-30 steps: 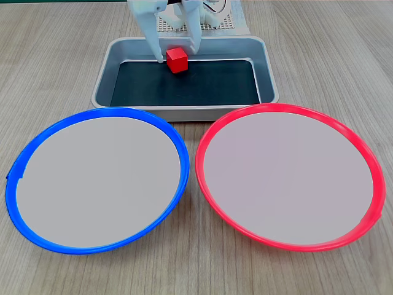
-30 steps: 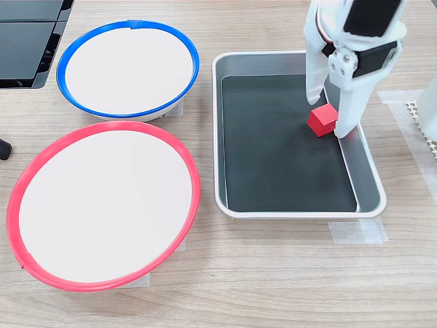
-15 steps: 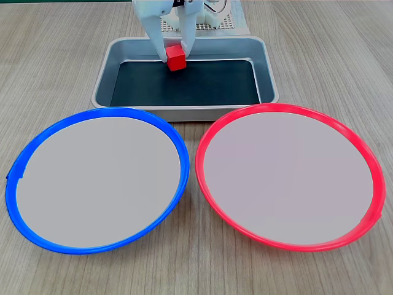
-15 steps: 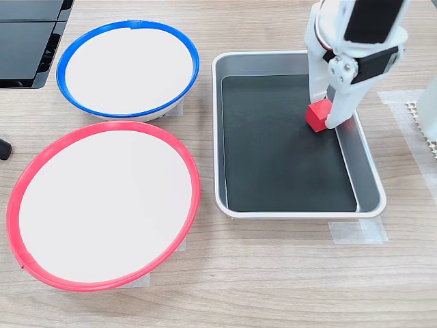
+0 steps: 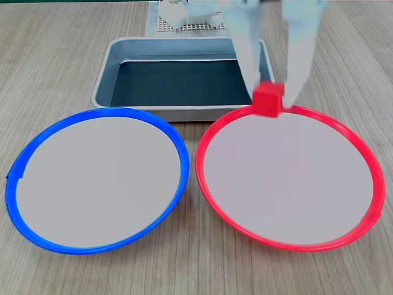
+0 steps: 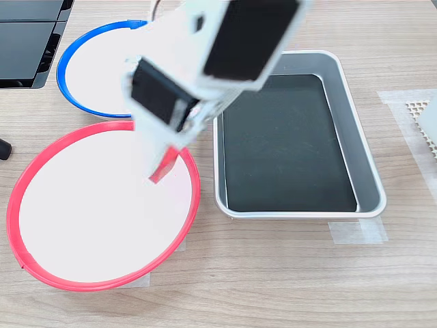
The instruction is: Move a red block from tray to red dish
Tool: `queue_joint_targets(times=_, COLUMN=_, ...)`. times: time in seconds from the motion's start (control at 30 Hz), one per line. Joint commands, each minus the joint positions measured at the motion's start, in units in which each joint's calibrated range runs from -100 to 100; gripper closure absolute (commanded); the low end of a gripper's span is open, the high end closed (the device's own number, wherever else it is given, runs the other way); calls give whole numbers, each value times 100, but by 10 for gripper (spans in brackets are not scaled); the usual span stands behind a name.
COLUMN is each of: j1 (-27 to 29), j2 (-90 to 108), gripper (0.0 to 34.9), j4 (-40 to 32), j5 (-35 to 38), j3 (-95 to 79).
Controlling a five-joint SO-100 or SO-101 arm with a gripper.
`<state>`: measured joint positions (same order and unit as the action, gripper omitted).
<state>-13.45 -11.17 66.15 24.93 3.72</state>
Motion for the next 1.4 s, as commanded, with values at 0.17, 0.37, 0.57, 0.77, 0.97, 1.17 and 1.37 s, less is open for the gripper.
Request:
queue_joint_targets(times=0.17, j1=23, j2=-1173, gripper=205, j4=-2104, j5=-200, j3=151)
queue_joint_targets(times=0.37, j1=89, j2=-824, gripper=116, j4=-2756, j5=-230, j3=-286)
queue_joint_targets(times=0.57, j1=352, j2=1556, gripper=310, j4=-4886, j5=-1475, j3=-2707)
queue_joint_targets(times=0.77, j1=616, j2=4575, gripper=348, j4=-5893, j5=-2310, j3=-6266)
queue_joint_targets(times=0.97, j1=907, j2=7526, gripper=348, j4=-6008, j5=-2403, j3=-9516)
queue_joint_targets(times=1.17, j1=1190, j2=9590, gripper=348, j4=-4209, j5=-2325, j3=-10372)
queue_joint_targets(times=1.37, j1=1162, j2=10844, gripper=348, j4=-2385, j5=-2413, j3=-10372)
